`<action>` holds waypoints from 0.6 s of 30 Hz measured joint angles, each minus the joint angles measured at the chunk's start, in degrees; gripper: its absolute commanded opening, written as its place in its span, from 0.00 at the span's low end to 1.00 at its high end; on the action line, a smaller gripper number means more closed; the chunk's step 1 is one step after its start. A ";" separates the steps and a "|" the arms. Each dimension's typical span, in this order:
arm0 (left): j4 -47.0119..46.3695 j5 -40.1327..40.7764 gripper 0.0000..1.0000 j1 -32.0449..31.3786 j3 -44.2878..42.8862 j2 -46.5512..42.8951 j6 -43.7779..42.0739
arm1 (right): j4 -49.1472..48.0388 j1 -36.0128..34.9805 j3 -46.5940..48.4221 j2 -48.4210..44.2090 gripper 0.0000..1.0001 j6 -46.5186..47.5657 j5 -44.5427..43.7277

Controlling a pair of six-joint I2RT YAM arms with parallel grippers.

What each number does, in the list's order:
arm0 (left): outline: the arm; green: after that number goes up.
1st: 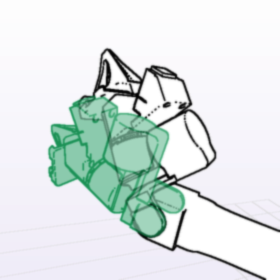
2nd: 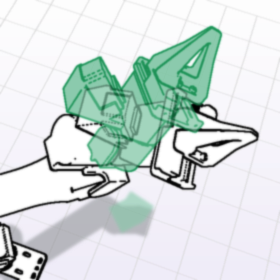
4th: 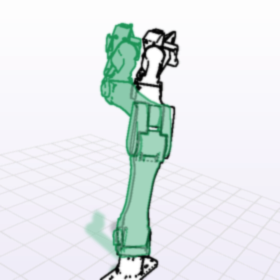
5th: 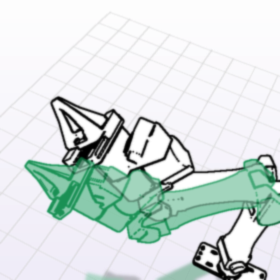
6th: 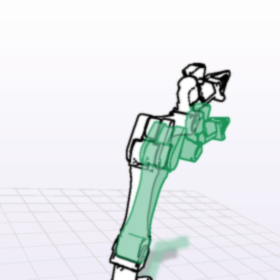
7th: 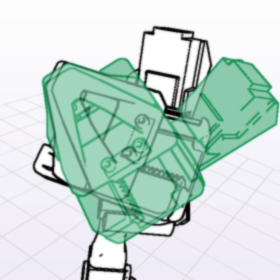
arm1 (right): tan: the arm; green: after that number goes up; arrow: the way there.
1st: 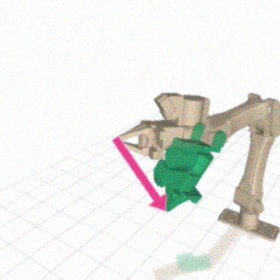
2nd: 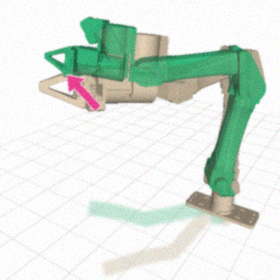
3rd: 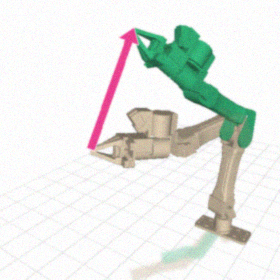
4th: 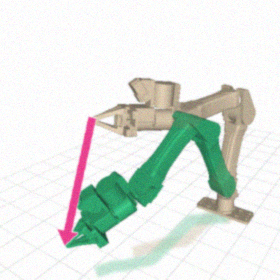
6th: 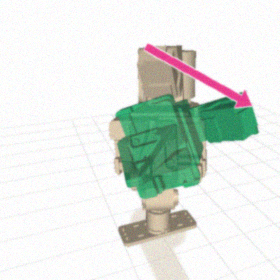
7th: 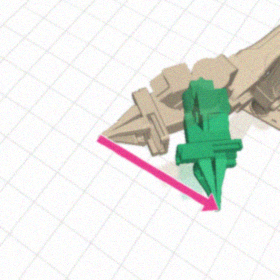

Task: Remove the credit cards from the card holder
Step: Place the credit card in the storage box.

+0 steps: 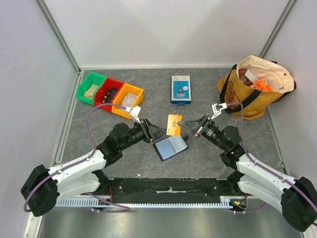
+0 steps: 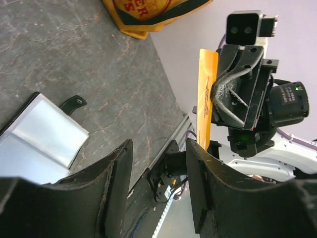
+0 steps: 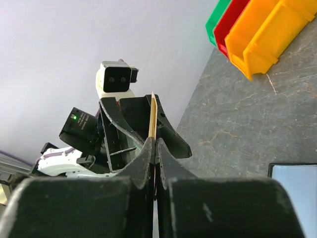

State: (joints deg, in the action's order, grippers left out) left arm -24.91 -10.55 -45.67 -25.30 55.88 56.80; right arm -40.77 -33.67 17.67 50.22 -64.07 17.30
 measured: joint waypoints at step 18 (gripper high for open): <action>-8.41 4.11 0.54 -0.48 9.29 -8.20 5.20 | -2.97 -1.42 -1.27 -2.73 0.00 -0.35 -4.35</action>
State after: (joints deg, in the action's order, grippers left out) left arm -33.32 -6.44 -46.15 -16.01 47.68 62.00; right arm -43.75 -35.09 16.40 47.48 -64.42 12.95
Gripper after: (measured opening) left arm 0.541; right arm 0.007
